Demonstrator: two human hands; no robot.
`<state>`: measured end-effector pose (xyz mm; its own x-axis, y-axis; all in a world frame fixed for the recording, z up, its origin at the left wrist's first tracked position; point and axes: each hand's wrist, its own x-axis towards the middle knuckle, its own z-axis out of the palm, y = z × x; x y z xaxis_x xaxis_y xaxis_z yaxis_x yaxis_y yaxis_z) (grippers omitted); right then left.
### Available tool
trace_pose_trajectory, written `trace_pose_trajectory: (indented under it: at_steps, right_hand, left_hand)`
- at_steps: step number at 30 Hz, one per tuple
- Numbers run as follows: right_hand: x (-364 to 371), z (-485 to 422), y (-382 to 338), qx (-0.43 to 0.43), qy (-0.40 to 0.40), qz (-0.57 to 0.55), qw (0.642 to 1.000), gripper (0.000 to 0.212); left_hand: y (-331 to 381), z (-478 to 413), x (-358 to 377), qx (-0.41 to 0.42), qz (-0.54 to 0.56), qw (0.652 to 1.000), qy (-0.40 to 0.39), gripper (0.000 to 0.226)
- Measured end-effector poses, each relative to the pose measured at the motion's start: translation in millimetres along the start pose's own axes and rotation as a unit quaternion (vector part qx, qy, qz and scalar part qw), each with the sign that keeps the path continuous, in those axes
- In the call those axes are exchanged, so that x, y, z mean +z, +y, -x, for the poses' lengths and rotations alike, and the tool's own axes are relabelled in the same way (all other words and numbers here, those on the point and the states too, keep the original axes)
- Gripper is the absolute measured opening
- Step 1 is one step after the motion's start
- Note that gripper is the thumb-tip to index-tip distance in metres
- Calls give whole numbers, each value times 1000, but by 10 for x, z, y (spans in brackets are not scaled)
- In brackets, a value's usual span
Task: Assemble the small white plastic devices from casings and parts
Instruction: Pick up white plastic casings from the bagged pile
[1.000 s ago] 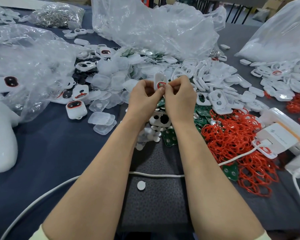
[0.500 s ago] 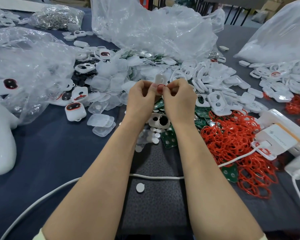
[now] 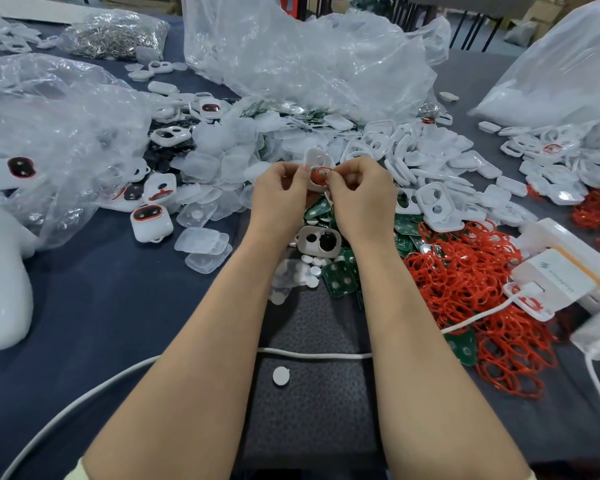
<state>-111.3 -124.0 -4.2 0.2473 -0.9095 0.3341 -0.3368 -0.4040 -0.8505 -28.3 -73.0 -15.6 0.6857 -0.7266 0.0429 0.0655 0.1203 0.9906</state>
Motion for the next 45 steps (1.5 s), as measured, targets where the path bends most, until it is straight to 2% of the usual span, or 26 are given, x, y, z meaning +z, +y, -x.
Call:
trace_pose_trajectory:
  at_steps: [17, 23, 45]
  right_hand:
    - [-2, -6, 13, 5, 5, 2, 1000, 8]
    - [-2, -8, 9, 6, 6, 4, 1000, 7]
    - [1, 4, -12, 0, -22, 18, 1000, 7]
  left_hand:
    - [24, 71, 13, 35, -75, 996, -18, 19]
    - [34, 63, 1, 39, -71, 997, -19, 21]
    - [40, 80, 4, 32, -83, 996, 2, 7]
